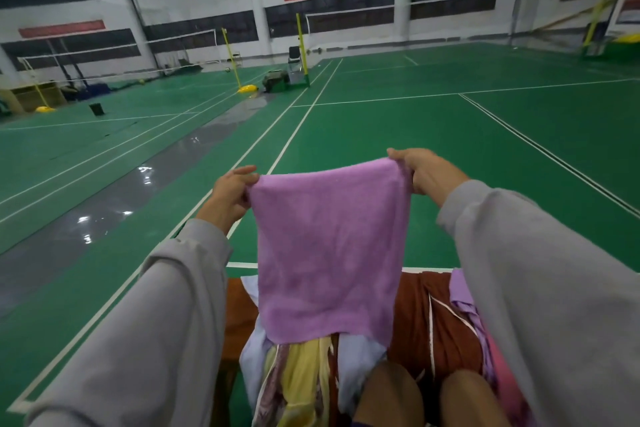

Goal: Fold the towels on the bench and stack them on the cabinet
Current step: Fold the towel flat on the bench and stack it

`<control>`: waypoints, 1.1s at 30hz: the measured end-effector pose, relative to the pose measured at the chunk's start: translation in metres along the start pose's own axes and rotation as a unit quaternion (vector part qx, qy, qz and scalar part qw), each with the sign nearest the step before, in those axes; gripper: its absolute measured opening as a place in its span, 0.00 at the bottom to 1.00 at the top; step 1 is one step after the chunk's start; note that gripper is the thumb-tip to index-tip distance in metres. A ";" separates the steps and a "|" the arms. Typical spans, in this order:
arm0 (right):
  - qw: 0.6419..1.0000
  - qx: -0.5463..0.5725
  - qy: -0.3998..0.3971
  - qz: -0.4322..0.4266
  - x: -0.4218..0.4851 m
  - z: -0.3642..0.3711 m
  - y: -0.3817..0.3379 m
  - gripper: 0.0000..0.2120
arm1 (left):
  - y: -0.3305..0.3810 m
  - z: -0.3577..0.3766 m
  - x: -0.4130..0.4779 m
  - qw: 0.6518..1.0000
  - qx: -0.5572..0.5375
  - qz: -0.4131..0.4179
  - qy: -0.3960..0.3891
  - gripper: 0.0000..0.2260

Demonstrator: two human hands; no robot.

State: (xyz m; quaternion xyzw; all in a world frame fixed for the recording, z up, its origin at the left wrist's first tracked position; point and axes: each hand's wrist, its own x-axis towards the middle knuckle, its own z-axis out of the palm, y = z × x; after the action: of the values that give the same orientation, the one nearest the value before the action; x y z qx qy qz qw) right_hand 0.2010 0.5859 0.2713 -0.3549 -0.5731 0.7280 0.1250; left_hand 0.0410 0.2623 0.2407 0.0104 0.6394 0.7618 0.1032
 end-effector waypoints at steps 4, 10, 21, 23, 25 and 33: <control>0.991 -0.109 -0.040 0.060 0.000 -0.002 0.033 0.19 | -0.029 0.008 -0.008 0.931 0.365 0.003 -0.021 0.08; 0.985 -0.024 -0.169 0.015 -0.006 -0.011 0.012 0.18 | -0.018 0.018 -0.019 0.990 0.054 -0.122 -0.050 0.05; 0.997 -0.022 -0.059 -0.052 0.017 -0.018 0.029 0.05 | -0.026 0.020 -0.018 0.988 0.035 -0.073 -0.128 0.14; 0.996 0.028 -0.035 -0.072 0.020 -0.026 0.021 0.09 | -0.016 0.017 -0.014 0.992 0.074 -0.038 -0.098 0.14; 0.998 -0.037 -0.029 -0.052 0.022 -0.034 0.026 0.10 | -0.011 0.016 -0.010 0.979 0.200 -0.022 -0.037 0.11; 0.993 0.005 0.049 -0.110 0.023 -0.042 0.012 0.08 | 0.011 0.027 0.001 0.992 0.073 -0.012 -0.100 0.08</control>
State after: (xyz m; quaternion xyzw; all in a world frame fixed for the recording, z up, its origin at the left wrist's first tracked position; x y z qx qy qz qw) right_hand 0.2149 0.6272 0.2474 -0.3238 -0.5986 0.6943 0.2339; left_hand 0.0430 0.2874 0.2561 0.0865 0.6801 0.7069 0.1742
